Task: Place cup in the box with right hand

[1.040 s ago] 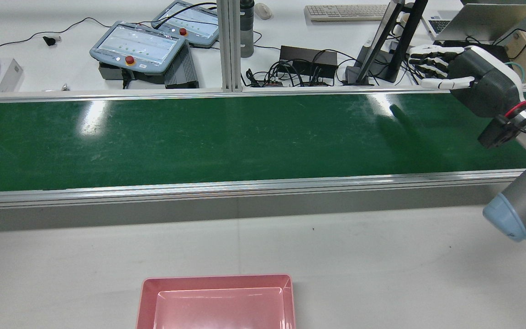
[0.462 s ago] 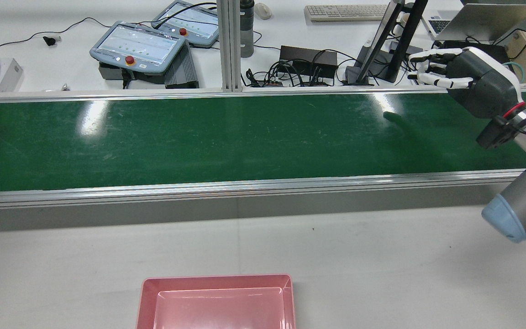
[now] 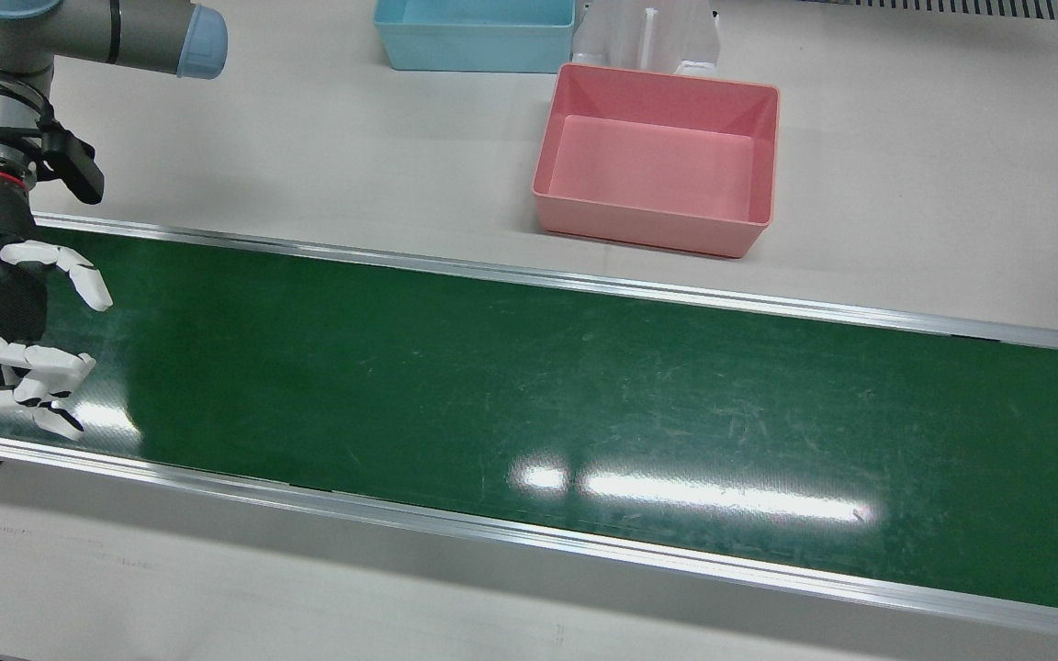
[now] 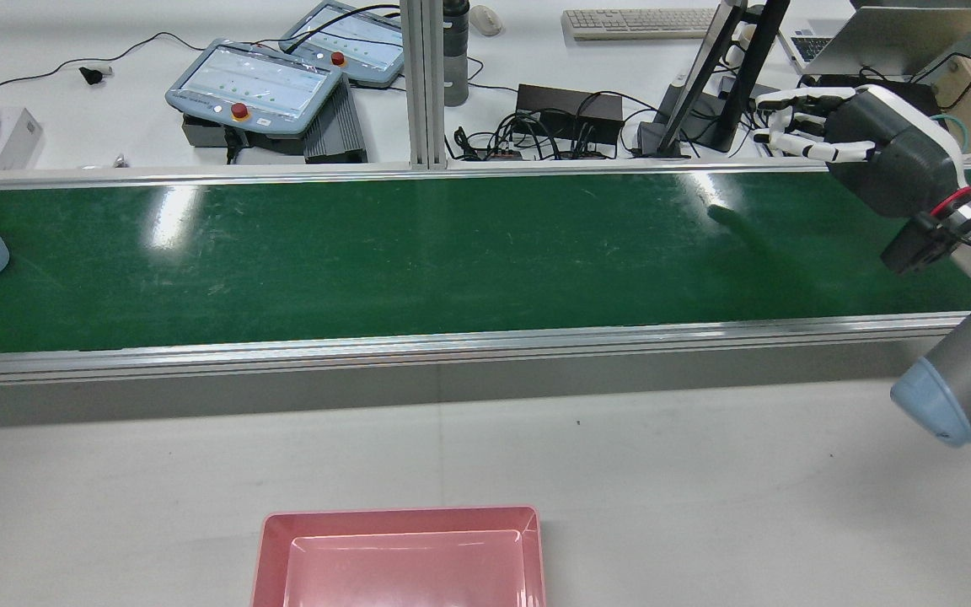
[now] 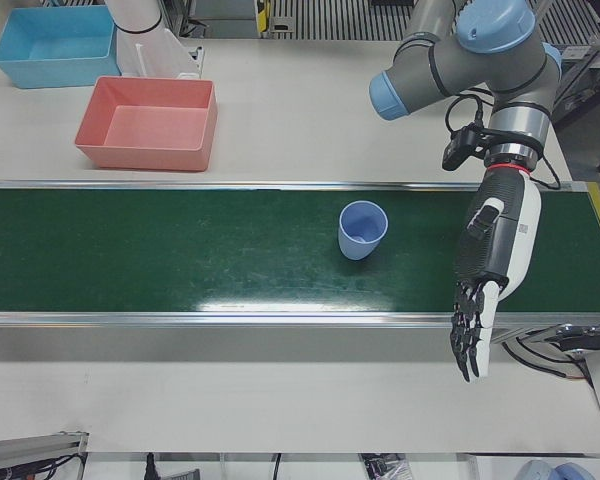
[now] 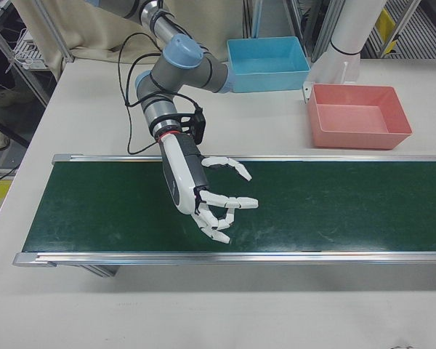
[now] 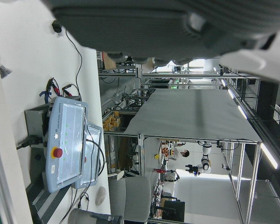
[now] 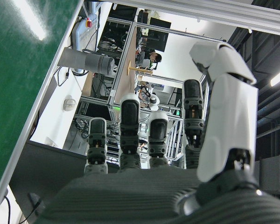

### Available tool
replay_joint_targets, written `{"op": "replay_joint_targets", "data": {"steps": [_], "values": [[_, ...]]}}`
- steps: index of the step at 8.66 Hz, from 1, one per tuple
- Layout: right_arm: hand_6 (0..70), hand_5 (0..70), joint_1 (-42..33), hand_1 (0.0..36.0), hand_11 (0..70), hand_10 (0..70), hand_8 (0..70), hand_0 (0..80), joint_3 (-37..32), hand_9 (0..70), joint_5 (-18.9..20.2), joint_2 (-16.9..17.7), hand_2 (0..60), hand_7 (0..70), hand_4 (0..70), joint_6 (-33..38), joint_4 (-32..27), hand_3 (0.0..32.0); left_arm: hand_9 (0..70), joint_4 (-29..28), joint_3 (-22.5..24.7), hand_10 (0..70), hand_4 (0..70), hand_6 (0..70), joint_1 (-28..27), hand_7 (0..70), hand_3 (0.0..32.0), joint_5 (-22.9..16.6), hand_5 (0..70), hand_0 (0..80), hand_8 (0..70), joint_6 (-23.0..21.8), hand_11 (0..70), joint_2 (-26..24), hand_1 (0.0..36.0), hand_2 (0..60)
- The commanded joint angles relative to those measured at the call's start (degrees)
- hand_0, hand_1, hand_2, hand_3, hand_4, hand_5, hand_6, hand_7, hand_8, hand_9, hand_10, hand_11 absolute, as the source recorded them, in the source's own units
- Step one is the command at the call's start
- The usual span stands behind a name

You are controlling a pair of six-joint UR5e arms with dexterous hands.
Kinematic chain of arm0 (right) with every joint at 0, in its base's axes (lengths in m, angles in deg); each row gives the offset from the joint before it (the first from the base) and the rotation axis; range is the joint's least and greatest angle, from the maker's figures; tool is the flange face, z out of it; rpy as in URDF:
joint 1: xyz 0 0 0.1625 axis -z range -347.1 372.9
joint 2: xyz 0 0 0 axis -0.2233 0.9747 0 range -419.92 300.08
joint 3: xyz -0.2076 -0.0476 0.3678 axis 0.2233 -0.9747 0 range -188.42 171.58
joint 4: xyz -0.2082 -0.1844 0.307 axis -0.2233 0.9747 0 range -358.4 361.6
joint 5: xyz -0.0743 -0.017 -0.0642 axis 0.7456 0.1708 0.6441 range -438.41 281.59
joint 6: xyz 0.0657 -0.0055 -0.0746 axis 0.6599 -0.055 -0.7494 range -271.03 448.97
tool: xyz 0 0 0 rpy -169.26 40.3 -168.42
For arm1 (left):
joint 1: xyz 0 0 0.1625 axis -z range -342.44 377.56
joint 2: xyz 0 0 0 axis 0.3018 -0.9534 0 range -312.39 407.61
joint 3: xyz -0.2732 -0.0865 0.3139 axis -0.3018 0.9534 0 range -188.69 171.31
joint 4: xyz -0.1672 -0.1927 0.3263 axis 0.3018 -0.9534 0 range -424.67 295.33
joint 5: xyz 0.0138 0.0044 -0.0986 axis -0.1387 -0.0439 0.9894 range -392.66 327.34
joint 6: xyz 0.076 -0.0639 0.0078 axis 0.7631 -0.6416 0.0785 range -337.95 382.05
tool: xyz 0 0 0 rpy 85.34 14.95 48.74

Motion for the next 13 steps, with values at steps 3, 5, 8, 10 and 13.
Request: {"op": "replay_joint_targets", "data": {"steps": [3, 5, 8, 10, 13], "values": [[5.6, 8.2, -0.07, 27.0, 6.3, 2.5, 4.8, 57.5, 0.15, 9.5, 0.18, 0.23, 20.5, 12.5, 6.9, 0.09, -0.18, 0.0, 0.0, 0.03, 0.0, 0.0, 0.0, 0.0, 0.06, 0.0, 0.0, 0.0, 0.0, 0.0, 0.0, 0.0, 0.0, 0.0, 0.0, 0.0], [1.1, 6.5, -0.06, 17.8, 1.0, 0.0, 0.0, 56.3, 0.15, 0.6, 0.26, 0.23, 4.1, 0.0, 4.0, 0.01, -0.18, 0.0, 0.0, 0.03, 0.0, 0.0, 0.0, 0.0, 0.06, 0.0, 0.0, -0.09, 0.0, 0.0, 0.0, 0.09, 0.0, 0.0, 0.0, 0.0], [0.0, 6.0, 0.37, 20.1, 0.0, 0.0, 0.0, 53.2, -0.12, 0.0, 0.09, 0.23, 9.5, 0.0, 1.1, 0.01, -0.27, 0.0, 0.0, 0.03, 0.0, 0.0, 0.0, 0.0, -0.03, 0.0, 0.0, 0.0, 0.0, 0.0, 0.0, 0.0, 0.0, 0.0, 0.0, 0.0], [0.6, 5.7, 0.72, 17.9, 0.0, 0.0, 0.0, 53.1, -0.12, 0.5, 0.09, 0.23, 7.6, 0.0, 1.9, 0.01, -0.18, 0.0, 0.0, -0.05, 0.0, 0.0, 0.0, 0.0, 0.06, 0.0, 0.0, 0.0, 0.0, 0.0, 0.0, 0.0, 0.0, 0.0, 0.0, 0.0], [1.2, 5.0, 0.99, 16.1, 0.0, 0.0, 0.0, 50.8, -0.12, 1.2, 0.09, 0.23, 7.2, 0.0, 2.4, 0.01, -0.09, 0.0, 0.0, -0.05, 0.0, 0.0, 0.0, 0.0, 0.06, 0.0, 0.0, 0.0, 0.0, 0.0, 0.0, 0.0, 0.0, 0.0, 0.0, 0.0]]}}
